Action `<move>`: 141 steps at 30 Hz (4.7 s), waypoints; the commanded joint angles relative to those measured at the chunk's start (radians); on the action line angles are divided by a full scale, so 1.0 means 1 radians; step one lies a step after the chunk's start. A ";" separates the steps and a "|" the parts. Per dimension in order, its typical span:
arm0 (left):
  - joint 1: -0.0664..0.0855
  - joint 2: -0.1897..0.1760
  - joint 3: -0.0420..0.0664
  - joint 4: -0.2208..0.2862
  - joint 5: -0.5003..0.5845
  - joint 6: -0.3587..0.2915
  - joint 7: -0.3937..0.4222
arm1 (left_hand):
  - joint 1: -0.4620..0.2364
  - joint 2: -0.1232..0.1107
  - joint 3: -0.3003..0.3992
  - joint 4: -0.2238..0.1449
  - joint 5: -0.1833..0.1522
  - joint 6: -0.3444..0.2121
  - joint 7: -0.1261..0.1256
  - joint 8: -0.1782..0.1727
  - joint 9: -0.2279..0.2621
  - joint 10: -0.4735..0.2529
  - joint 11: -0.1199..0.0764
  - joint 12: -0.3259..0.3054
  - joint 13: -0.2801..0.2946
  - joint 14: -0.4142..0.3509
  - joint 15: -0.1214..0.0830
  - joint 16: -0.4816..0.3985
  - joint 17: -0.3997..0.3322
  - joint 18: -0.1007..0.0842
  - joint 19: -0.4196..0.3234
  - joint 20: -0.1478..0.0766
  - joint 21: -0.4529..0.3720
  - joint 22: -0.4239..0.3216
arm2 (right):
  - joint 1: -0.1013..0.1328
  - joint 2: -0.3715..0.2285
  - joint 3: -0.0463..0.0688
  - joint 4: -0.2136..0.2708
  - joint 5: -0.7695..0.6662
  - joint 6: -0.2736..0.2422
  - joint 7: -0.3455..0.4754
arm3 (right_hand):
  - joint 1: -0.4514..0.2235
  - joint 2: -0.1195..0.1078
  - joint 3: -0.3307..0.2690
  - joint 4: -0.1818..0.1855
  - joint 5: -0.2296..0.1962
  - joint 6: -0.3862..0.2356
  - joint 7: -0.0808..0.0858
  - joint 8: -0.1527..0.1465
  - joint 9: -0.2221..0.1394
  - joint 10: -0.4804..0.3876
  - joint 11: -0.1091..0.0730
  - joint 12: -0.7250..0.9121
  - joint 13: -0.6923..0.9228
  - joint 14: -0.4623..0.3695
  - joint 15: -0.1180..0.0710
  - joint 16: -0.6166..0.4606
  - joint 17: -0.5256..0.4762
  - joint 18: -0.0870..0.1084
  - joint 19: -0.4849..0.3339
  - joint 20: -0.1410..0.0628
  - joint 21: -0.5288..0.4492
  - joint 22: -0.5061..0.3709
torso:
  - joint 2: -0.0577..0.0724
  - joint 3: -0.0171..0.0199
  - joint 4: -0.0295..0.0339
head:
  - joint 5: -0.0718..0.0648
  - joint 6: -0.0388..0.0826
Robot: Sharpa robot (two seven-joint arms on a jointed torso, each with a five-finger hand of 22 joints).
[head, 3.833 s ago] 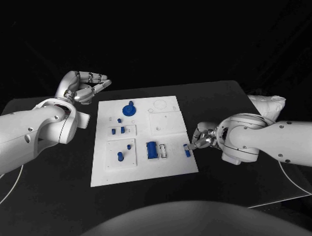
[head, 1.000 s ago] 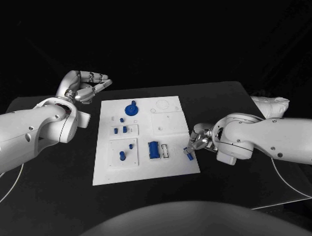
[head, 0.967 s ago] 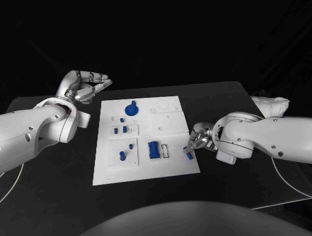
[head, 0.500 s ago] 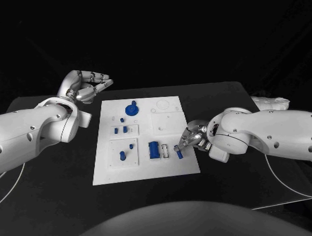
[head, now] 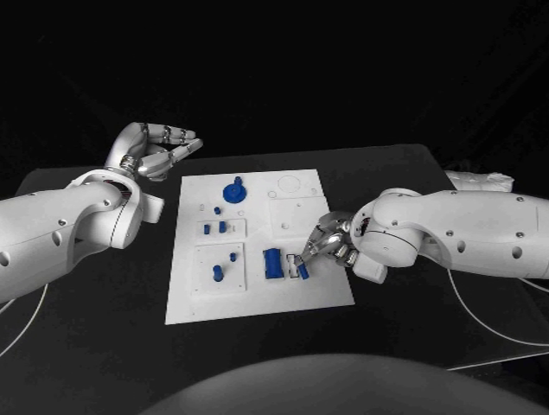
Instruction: Assemble the parts on the task board
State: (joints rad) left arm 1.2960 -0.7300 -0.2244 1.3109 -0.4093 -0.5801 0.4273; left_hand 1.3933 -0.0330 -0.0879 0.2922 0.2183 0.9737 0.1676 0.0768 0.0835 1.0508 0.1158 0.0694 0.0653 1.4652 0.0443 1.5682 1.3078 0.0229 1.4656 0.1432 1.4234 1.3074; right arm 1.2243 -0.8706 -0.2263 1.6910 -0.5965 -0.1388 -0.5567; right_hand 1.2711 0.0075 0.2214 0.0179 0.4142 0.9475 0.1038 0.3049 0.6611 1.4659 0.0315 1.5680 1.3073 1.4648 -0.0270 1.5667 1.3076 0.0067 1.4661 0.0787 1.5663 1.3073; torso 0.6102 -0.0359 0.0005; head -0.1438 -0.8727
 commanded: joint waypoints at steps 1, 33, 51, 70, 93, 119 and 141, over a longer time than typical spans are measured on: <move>0.001 0.002 0.001 0.002 -0.005 0.013 0.005 | 0.001 0.012 -0.007 0.000 0.001 0.005 0.000 -0.006 -0.001 -0.002 0.000 -0.003 -0.001 0.106 0.002 0.003 0.263 0.012 0.014 0.003 -0.004 0.218 | -0.006 0.013 0.000 -0.018 0.024 0.025 0.014 | -0.012 0.001 0.062 -0.059 -0.001 0.025 -0.016 -0.001 0.002 0.105 -0.008 0.003 0.263 0.106 -0.004 0.004 0.263 -0.007 0.105 -0.001 0.004 0.264 | 0.001 -0.0008 0.0007 | 0.001 0.000; 0.001 0.000 0.001 0.004 -0.005 0.012 0.004 | 0.001 0.012 -0.007 0.000 0.001 0.005 0.000 -0.006 -0.001 -0.002 0.000 -0.003 -0.001 0.106 0.002 0.003 0.263 0.012 0.014 0.003 -0.004 0.218 | -0.026 0.044 0.000 -0.057 0.015 -0.021 0.004 | -0.030 0.000 0.065 -0.053 -0.031 0.042 -0.020 -0.015 -0.008 0.105 -0.012 0.003 0.263 0.106 -0.008 0.004 0.263 -0.007 0.105 -0.003 0.004 0.264 | -0.001 -0.0007 0.0001 | 0.000 0.000; 0.001 -0.002 0.001 0.006 -0.005 0.012 0.003 | 0.004 0.015 -0.011 0.000 0.001 0.006 -0.001 -0.006 -0.002 -0.002 0.000 -0.003 -0.001 0.106 0.002 0.003 0.263 0.012 0.014 0.003 -0.004 0.218 | -0.027 0.052 0.000 -0.061 0.024 -0.045 0.012 | -0.050 -0.003 0.063 -0.042 -0.042 0.038 -0.016 -0.035 -0.020 0.105 -0.009 0.003 0.263 0.106 -0.007 0.004 0.263 -0.007 0.105 -0.004 0.004 0.264 | -0.001 -0.0008 0.0003 | 0.001 0.000; 0.001 -0.003 0.001 0.006 -0.006 0.014 0.002 | 0.004 0.015 -0.011 0.000 0.001 0.006 -0.001 -0.006 -0.002 -0.002 0.000 -0.003 -0.001 0.106 0.002 0.003 0.263 0.012 0.014 0.003 -0.004 0.218 | -0.030 0.059 0.000 -0.065 0.028 -0.037 -0.010 | -0.118 -0.029 0.013 0.011 -0.183 0.032 0.006 -0.102 -0.075 0.105 0.011 0.003 0.263 0.106 0.008 0.004 0.263 -0.007 0.105 0.009 0.004 0.264 | -0.001 -0.0003 0.0003 | 0.003 0.000; 0.001 -0.001 0.001 0.004 -0.006 0.015 0.001 | 0.006 0.017 -0.011 0.000 0.001 0.006 -0.001 -0.006 -0.002 -0.002 0.000 -0.003 -0.001 0.106 0.002 0.003 0.263 0.012 0.014 0.003 -0.005 0.218 | -0.032 0.052 0.000 -0.060 0.023 -0.057 -0.033 | -0.191 -0.005 -0.044 0.081 -0.227 0.137 -0.024 -0.111 -0.104 0.105 -0.014 0.003 0.263 0.106 -0.009 0.004 0.263 -0.007 0.105 -0.001 0.004 0.264 | 0.000 -0.0005 0.0003 | 0.003 0.000; 0.001 0.000 0.001 0.005 -0.006 0.018 0.001 | 0.006 0.017 -0.011 0.000 0.001 0.006 -0.001 -0.006 -0.002 -0.002 0.000 -0.003 -0.001 0.106 0.002 0.003 0.263 0.012 0.014 0.003 -0.005 0.218 | -0.033 0.021 -0.001 -0.027 -0.062 -0.127 0.004 | -0.220 -0.013 -0.076 0.114 -0.322 0.214 -0.046 -0.122 -0.101 0.105 -0.037 0.003 0.263 0.106 -0.033 0.004 0.263 -0.007 0.105 -0.028 0.004 0.264 | 0.000 -0.0004 0.0004 | 0.004 0.000; 0.001 -0.002 0.001 0.006 -0.008 0.019 0.001 | 0.008 0.018 -0.011 0.000 0.001 0.006 -0.001 -0.006 -0.002 -0.002 0.000 -0.003 -0.001 0.106 0.002 0.003 0.263 0.012 0.014 0.003 -0.005 0.217 | -0.059 -0.059 -0.002 0.075 -0.293 0.072 -0.049 | -0.185 0.006 -0.256 0.206 -0.367 0.171 -0.074 0.015 0.117 0.105 -0.064 0.003 0.263 0.106 -0.057 0.004 0.263 -0.007 0.105 -0.050 0.004 0.264 | -0.001 -0.0003 0.0005 | 0.004 0.000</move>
State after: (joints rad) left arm 1.2961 -0.7339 -0.2244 1.3157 -0.4121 -0.5752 0.4229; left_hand 1.3999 -0.0264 -0.0952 0.2910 0.2183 0.9737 0.1676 0.0768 0.0828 1.0508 0.1158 0.0694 0.0653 1.4652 0.0443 1.5682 1.3076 0.0229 1.4656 0.1433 1.4234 1.3073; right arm 1.1675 -0.9315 -0.2278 1.7678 -0.8353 -0.1272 -0.5834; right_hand 1.0761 0.0145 -0.0276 0.2249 0.0519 1.1235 0.0304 0.3153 0.7764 1.4661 -0.0258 1.5680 1.3075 1.4648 -0.0773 1.5667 1.3075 0.0066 1.4649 0.0369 1.5663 1.3076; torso 0.6093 -0.0356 -0.0001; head -0.1393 -0.8727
